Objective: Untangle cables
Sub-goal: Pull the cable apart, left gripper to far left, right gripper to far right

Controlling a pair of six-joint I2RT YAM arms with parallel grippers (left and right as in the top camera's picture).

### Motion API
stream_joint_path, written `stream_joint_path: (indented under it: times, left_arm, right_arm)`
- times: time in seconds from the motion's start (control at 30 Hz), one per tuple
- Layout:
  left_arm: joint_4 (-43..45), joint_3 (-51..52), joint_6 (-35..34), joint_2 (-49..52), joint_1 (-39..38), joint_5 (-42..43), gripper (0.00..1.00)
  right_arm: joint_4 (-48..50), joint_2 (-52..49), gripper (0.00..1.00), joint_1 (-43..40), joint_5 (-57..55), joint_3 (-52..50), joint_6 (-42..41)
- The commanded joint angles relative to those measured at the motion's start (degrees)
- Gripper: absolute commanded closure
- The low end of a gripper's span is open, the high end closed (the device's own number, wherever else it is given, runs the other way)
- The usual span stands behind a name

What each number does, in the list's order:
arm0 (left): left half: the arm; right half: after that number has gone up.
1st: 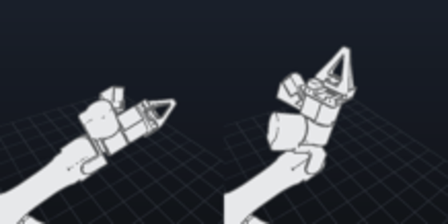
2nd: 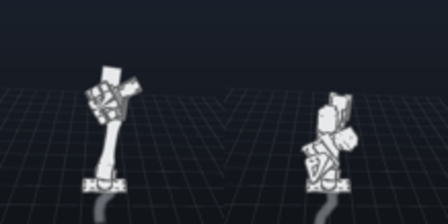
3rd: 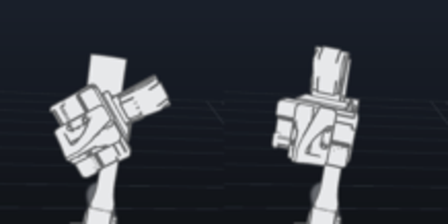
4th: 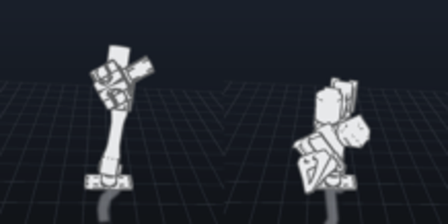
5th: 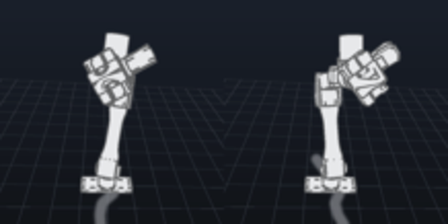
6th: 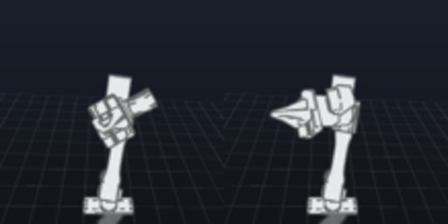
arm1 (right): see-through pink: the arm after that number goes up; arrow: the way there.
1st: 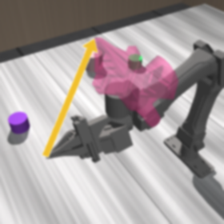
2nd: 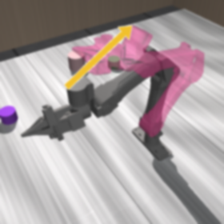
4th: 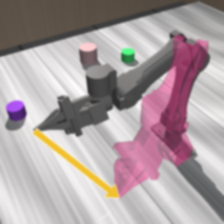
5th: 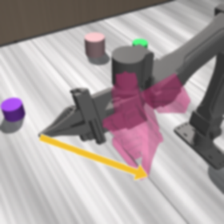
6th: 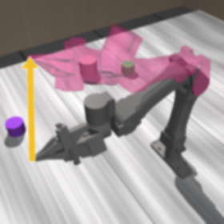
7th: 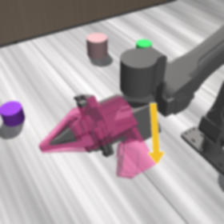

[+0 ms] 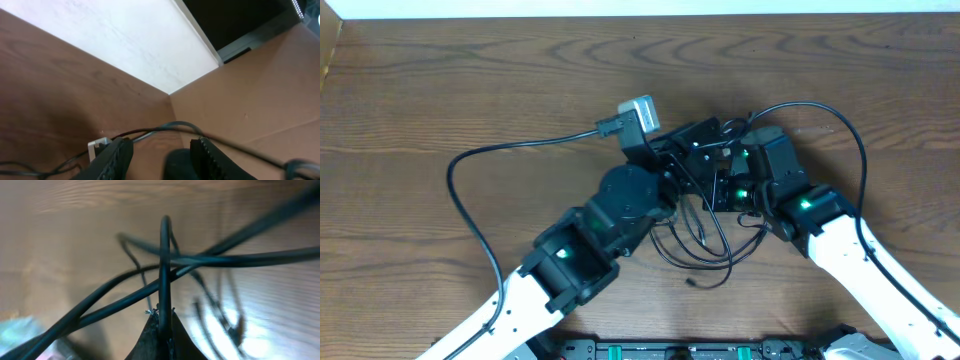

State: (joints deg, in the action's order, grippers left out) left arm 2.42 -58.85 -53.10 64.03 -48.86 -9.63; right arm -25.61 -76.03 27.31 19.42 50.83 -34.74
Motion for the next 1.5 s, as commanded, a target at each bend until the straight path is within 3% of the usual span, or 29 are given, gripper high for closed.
stream_joint_path:
  times: [0.0,0.2,0.67,0.97,1.27,1.37,1.47]
  left_arm:
    - [0.72,-0.52,4.55,-4.85,2.89,0.24,0.92]
    - [-1.79,-0.52,10.73,-12.85,11.85,0.17,0.92]
    - [-14.25,-0.52,10.88,-21.94,33.38,0.17,0.92]
    - [-17.81,-0.52,10.86,-21.88,40.13,0.0,0.92]
    - [-22.32,-0.5,10.86,-21.79,41.24,0.15,0.92]
    - [-22.77,-0.5,10.58,-21.49,41.22,4.66,0.92]
    - [-22.75,-0.5,9.55,-20.48,41.22,9.84,0.92]
  right_arm:
    - [-1.07,-1.33,0.99,-1.29,-15.91,-0.37,-3.15]
    - [-0.92,-1.36,0.99,-7.61,-29.11,-0.37,-2.21]
    - [-1.07,-1.36,0.99,-32.98,-29.46,-0.37,2.36]
    - [-1.16,-1.36,0.99,-43.28,-26.49,-0.37,3.98]
    - [-0.46,-1.36,0.99,-44.19,-22.38,-0.37,4.85]
    - [-0.37,-1.36,0.86,-44.09,-15.1,-0.37,5.05]
    - [0.59,-1.36,0.64,-44.09,-5.07,-0.37,8.35]
